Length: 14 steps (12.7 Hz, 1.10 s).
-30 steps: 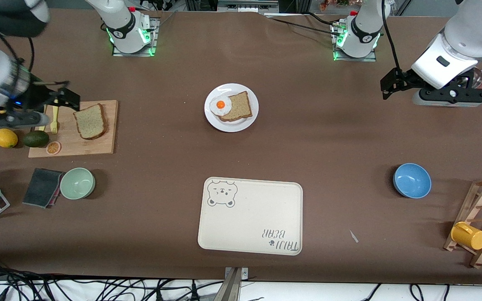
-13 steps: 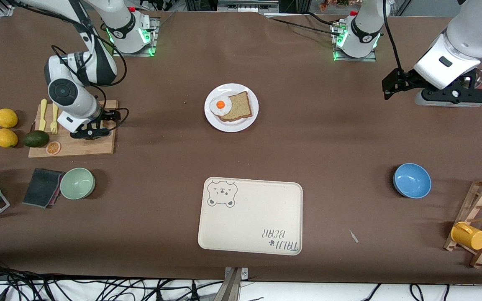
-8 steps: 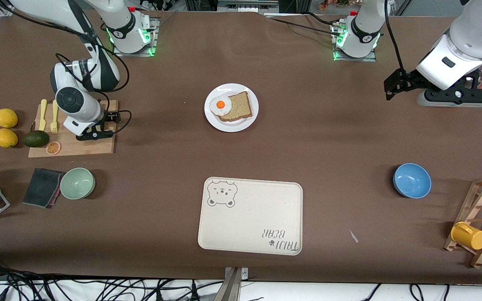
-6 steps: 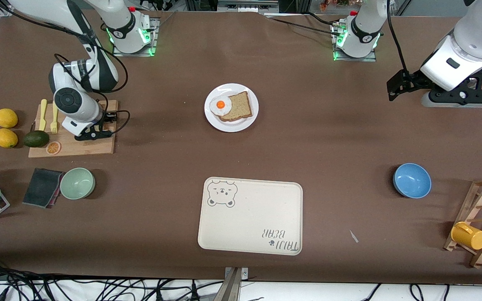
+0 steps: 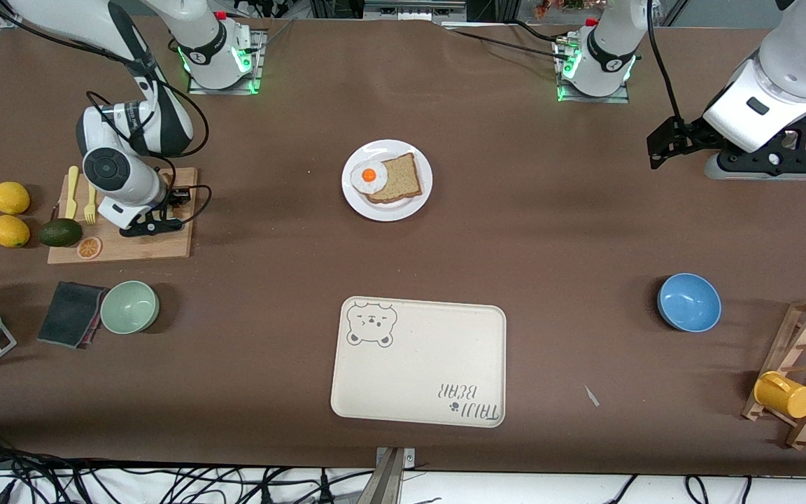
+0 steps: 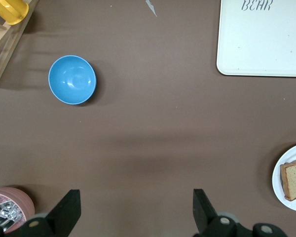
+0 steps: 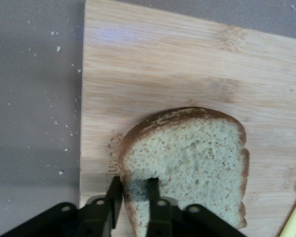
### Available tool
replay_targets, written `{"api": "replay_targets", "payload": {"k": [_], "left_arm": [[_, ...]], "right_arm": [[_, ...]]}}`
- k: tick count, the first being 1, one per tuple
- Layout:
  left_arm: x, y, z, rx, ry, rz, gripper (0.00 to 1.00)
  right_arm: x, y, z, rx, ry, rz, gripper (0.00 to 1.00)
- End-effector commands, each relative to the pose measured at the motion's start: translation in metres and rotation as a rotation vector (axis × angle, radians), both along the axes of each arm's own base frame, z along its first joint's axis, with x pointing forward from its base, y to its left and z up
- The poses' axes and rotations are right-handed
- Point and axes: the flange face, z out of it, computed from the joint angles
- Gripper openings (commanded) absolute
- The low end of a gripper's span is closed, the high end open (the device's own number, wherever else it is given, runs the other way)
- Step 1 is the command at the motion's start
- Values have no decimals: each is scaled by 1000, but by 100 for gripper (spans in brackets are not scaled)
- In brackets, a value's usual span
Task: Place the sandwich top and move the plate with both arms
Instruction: 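Grasp the bread slice with the right gripper and lift it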
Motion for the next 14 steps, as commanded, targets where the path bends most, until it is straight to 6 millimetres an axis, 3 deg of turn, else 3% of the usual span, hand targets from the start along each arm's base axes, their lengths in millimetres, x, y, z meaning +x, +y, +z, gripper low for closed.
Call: {"api": "replay_targets", "payload": {"k": [1, 5, 7, 9, 12, 14], "left_arm": [[-1, 1, 6, 8, 0, -5, 100], [-2, 0, 6, 9, 0, -6, 100], [-2, 0, 6, 9, 0, -8, 100], [-2, -1, 6, 9, 0, -8, 100], [-2, -1, 6, 9, 0, -8, 100], [-2, -1, 6, 10, 1, -8, 100]], "right_arm": [[3, -5, -14, -5, 9, 17, 0], [8, -2, -9, -8, 1, 15, 0], [20, 3, 6, -19, 7, 16, 0], [42, 7, 35, -60, 86, -6, 0], [68, 37, 84, -100, 159, -13, 0], [80, 72, 115, -78, 176, -25, 0]]}}
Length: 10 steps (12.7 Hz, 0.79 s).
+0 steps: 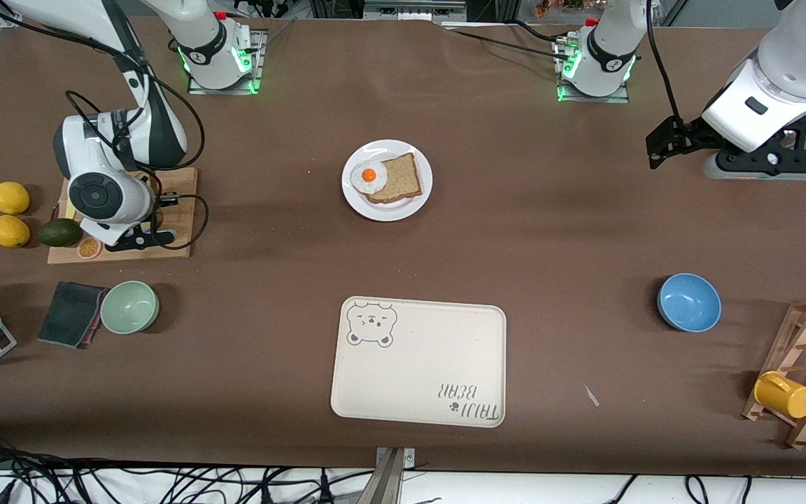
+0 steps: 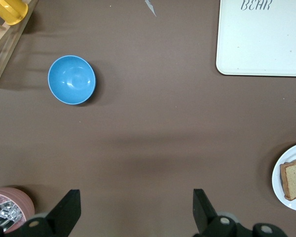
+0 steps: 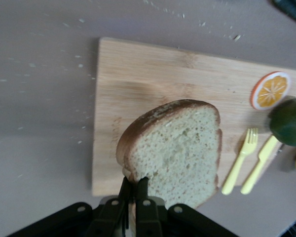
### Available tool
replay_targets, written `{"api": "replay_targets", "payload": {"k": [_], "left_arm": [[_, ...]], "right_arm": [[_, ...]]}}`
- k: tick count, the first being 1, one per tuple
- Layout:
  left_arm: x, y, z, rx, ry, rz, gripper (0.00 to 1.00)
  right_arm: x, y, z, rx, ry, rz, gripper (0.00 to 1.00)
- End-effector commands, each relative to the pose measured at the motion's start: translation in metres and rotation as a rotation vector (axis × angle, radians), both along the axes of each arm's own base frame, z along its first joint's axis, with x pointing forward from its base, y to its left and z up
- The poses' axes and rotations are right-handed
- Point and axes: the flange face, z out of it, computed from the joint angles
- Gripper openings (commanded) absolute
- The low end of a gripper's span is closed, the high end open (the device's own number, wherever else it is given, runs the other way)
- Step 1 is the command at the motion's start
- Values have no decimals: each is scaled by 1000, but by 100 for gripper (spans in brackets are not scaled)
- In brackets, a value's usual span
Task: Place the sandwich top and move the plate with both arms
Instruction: 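Grasp the bread slice with the right gripper and lift it, then carry the bread slice with the right gripper over the white plate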
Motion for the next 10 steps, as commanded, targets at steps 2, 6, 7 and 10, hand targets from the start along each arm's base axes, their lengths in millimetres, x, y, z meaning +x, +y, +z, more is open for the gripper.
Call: {"api": "replay_targets", "payload": {"k": [2, 6, 7, 10], "left_arm": [[-2, -2, 7, 10, -2, -6, 100], [-2, -2, 6, 9, 0, -12, 100], [-2, -1, 6, 9, 0, -10, 100], [-2, -2, 6, 9, 0, -12, 100]], "right_arm": [[25, 73, 57, 23, 28, -44, 0], [3, 217, 76, 35, -36, -94, 0], [-10, 255, 75, 52, -35, -106, 0], [-39, 359, 65, 59, -63, -122, 0]]}}
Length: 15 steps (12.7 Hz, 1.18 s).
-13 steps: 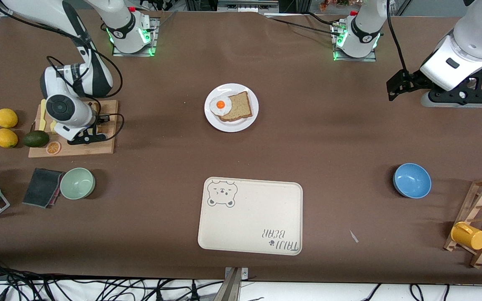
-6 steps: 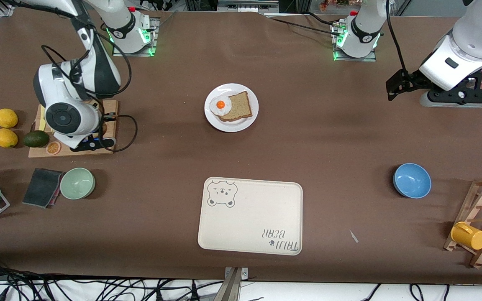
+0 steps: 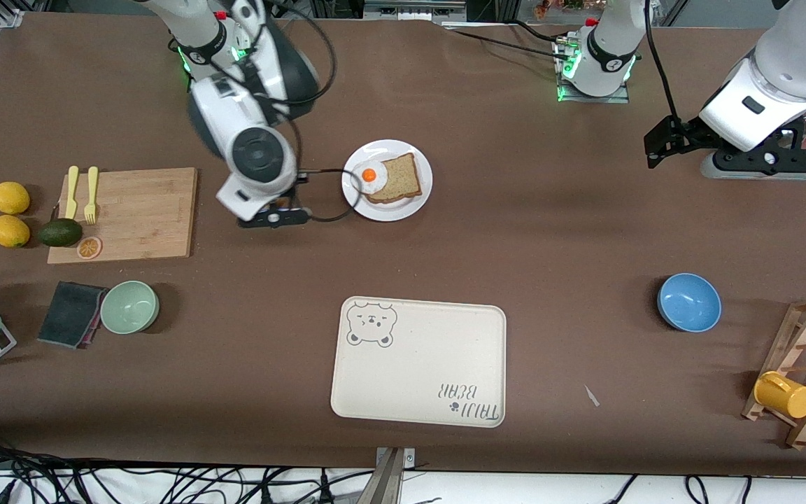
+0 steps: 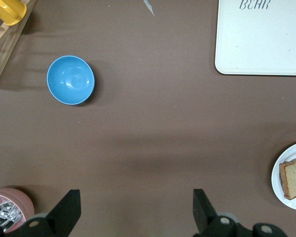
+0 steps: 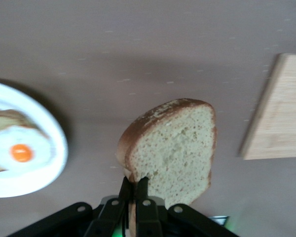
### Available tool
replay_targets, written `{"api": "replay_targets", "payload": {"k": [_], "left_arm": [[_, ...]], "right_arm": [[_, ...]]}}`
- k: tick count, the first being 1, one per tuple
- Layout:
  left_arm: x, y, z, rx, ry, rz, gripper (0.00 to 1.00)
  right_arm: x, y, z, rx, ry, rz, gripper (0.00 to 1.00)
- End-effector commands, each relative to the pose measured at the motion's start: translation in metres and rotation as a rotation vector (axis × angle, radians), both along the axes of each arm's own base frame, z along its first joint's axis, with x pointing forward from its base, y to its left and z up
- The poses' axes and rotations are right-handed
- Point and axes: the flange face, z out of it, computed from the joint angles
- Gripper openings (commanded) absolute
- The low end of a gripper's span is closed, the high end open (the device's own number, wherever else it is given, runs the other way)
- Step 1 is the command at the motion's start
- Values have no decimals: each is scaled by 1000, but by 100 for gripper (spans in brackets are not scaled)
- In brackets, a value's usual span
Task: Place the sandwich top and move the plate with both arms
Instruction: 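Carry the bread slice with the right gripper over the white plate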
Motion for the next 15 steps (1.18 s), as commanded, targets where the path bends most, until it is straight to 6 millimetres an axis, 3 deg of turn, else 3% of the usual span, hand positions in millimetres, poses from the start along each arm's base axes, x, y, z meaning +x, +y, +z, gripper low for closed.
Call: {"api": "replay_targets", "payload": {"k": [1, 4, 6, 8, 9, 13, 14, 15], "left_arm": [[-1, 0, 6, 8, 0, -8, 100], [-3, -2, 7, 9, 4, -11, 100], [-4, -5, 6, 11, 5, -16, 100], [-5, -9, 6, 11, 5, -17, 100], [-5, -6, 6, 11, 10, -13, 100], [-6, -6, 5, 13, 20, -12, 100], [-6, -6, 5, 14, 23, -12, 100], [-6, -6, 5, 14, 25, -15, 100]], "right_arm": [[-15, 76, -21, -1, 8, -34, 0], [-38, 135, -55, -7, -2, -26, 0], [-49, 160, -74, 8, -17, 2, 0], [-55, 181, -86, 32, -34, 27, 0], [-66, 196, -87, 40, -45, 51, 0], [-83, 213, -104, 52, -54, 80, 0], [-85, 215, -107, 54, -56, 88, 12], [-84, 216, -107, 54, -58, 87, 99]]}}
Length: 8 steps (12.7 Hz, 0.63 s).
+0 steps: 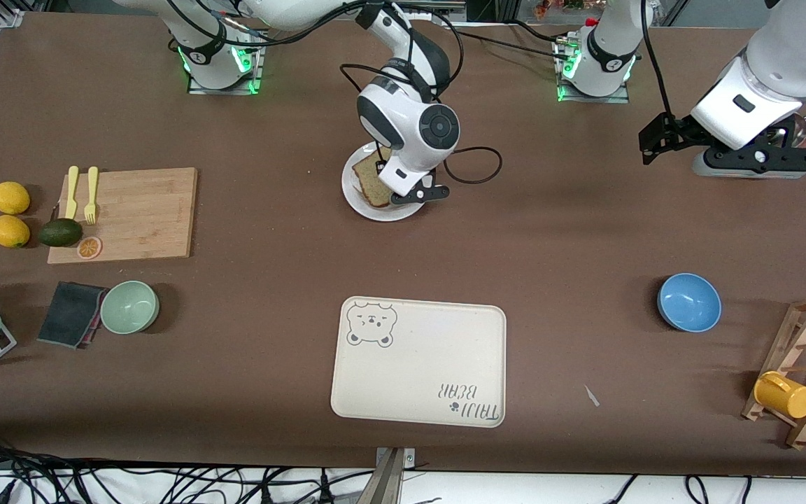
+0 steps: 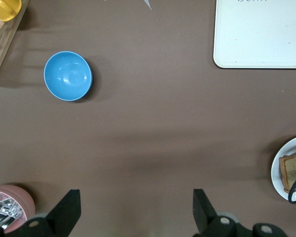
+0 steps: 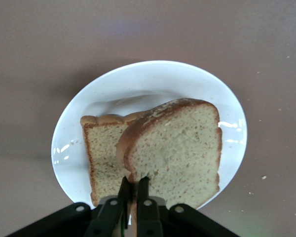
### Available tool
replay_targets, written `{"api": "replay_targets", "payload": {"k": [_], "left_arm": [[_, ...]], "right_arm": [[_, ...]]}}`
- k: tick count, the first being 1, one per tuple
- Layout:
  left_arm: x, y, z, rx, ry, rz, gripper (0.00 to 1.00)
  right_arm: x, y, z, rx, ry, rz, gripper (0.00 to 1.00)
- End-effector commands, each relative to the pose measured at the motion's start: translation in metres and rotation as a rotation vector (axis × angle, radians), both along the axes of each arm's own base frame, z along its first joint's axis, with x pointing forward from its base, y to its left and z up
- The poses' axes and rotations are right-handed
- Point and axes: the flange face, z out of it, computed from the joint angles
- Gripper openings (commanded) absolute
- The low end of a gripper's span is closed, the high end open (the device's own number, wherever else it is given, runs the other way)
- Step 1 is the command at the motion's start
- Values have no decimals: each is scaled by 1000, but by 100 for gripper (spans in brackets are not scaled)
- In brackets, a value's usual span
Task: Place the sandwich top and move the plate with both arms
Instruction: 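Lower the bread onto the egg slice and open the right gripper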
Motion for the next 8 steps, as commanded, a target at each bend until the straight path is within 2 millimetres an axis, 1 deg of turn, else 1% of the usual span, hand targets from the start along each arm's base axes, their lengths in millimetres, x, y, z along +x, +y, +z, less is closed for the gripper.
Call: {"api": "replay_targets", "payload": {"k": [1, 2, 3, 4, 5, 6, 7, 8], "left_arm": [[-2, 2, 6, 9, 7, -3, 100], [-2, 3, 6, 9, 7, -2, 100], [-2, 2, 6, 9, 7, -3, 100], [-2, 3, 6, 9, 7, -2, 100], [-2, 4, 6, 9, 7, 0, 100], [-2, 4, 6, 9, 7, 0, 100], [-2, 3, 6, 11, 7, -3, 100], [-1, 3, 5, 12, 8, -6, 100]], "right_arm": [[2, 9, 3, 15, -9, -12, 100], [7, 10, 14, 32, -18, -7, 100], [15, 9, 30, 44, -26, -7, 100], [22, 1, 39, 37, -21, -20, 100], [28, -5, 42, 34, -18, -29, 100], [38, -12, 53, 42, -22, -45, 100], [44, -19, 58, 45, -15, -60, 100], [53, -27, 70, 62, -18, -84, 100]]}}
